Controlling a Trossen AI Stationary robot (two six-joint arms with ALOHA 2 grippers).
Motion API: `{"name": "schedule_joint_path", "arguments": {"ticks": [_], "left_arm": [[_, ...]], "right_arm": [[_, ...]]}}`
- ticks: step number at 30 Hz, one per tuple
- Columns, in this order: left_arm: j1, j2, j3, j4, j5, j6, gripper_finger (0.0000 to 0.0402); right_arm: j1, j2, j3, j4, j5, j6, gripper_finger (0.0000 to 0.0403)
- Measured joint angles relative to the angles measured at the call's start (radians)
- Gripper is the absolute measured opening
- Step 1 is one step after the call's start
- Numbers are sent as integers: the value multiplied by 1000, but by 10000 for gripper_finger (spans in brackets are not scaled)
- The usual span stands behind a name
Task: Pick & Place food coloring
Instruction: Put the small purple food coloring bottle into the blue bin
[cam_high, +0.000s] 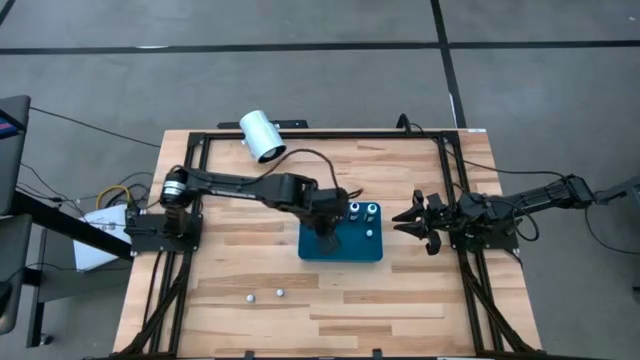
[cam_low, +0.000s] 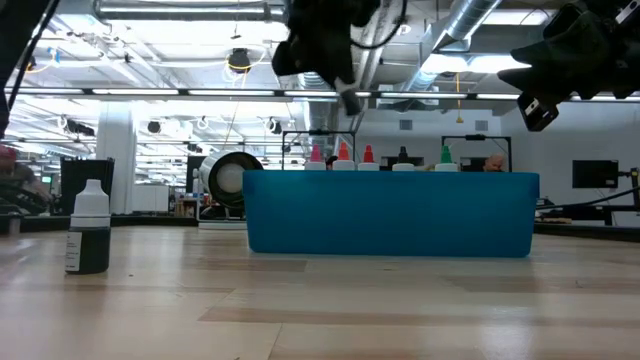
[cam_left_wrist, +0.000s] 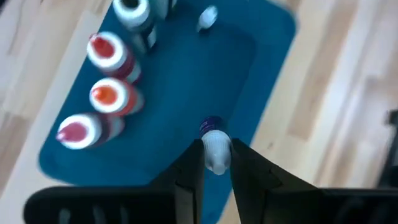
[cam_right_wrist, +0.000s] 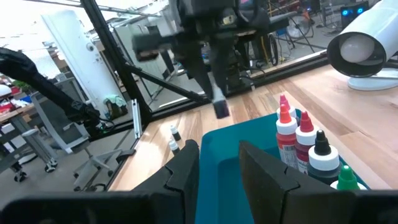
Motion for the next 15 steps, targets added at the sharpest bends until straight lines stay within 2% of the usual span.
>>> {"name": "schedule_joint_path", "arguments": {"ticks": [7,11,15], "left_arm": [[-1,85,13,-167,-38,27,50],[-7,127,12,-175,-47,61,50],[-14,128,-21,-137,-103,77,50]], "right_arm": [[0,0,0,0,0,0,102],[0,0,0,-1,0,0,102],[0,0,0,-3,0,0,102]]}}
